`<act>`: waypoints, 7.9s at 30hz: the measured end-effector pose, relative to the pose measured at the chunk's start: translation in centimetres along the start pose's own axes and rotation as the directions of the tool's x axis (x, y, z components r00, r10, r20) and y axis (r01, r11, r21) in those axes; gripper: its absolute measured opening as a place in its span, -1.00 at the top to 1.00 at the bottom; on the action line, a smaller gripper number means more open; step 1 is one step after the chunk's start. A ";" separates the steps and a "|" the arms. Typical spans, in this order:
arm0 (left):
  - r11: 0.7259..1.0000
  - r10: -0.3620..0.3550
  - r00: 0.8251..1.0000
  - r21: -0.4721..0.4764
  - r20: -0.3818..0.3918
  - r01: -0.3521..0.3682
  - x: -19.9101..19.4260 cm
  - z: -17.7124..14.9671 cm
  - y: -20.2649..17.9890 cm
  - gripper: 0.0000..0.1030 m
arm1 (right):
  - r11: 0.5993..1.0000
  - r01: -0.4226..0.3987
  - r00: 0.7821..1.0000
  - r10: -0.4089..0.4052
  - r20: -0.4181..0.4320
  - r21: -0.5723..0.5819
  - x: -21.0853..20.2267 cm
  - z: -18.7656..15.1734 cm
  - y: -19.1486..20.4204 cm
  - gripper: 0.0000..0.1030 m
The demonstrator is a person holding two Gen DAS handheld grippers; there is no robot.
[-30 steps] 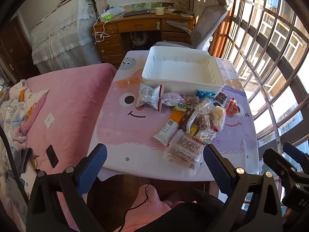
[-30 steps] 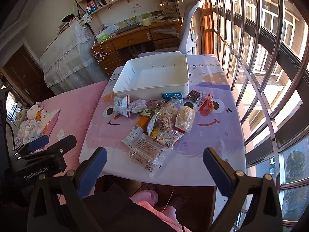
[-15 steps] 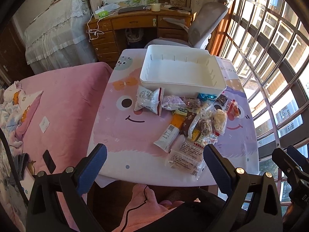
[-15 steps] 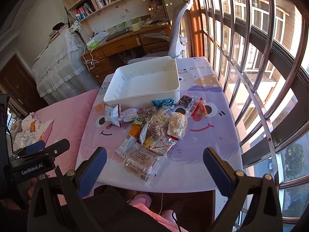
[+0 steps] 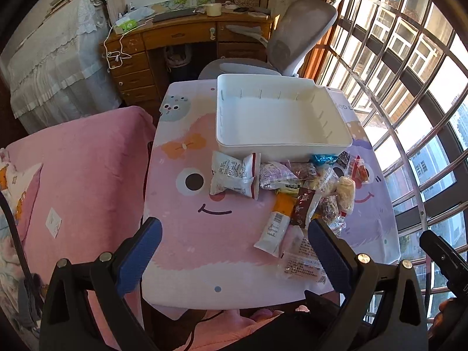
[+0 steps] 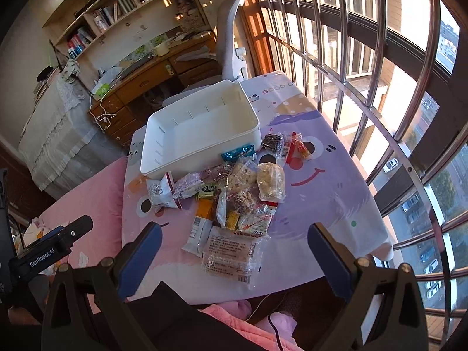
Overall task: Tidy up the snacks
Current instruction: 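Grasp the white printed bag with left gripper while right grasps the clear printed bag, then carry both bags into the white basket and open both grippers, then withdraw both grippers from the basket back toward the snack pile, then grasp the orange-and-white bar with left gripper while right grasps the clear brown-snack bag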
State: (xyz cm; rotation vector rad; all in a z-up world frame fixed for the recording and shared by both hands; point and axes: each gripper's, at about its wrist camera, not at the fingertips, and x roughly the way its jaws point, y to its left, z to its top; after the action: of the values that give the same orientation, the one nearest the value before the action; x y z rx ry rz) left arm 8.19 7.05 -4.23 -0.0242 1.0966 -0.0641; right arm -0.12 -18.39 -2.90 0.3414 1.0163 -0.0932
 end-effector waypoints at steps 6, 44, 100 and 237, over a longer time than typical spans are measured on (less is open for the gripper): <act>0.994 -0.052 0.999 0.094 -0.013 0.053 2.3 1.8 3.0 -0.92 | 0.991 0.085 0.995 -0.089 0.038 0.099 1.3 -1.1 1.9 -0.95; 0.954 -0.109 0.990 0.270 -0.093 0.130 22.0 3.4 0.7 -0.71 | 0.951 0.219 0.872 -0.090 -0.480 0.219 20.9 -8.7 1.5 -0.89; 0.921 -0.230 0.965 0.292 -0.128 0.258 13.9 3.3 4.1 -0.20 | 0.970 0.144 0.873 -0.032 -0.487 0.195 16.9 -4.3 1.4 -0.44; 0.998 0.029 0.975 -0.053 -0.222 -0.042 21.8 -6.3 -6.9 -0.54 | 0.825 -0.272 0.955 0.166 -0.247 -0.496 17.3 0.4 -2.3 -0.28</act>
State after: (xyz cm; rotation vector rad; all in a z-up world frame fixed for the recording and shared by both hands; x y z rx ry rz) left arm 12.25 -1.15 -26.06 -0.0504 1.3212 -0.0027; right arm 8.81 -19.30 -17.86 -0.0422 1.1434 0.4358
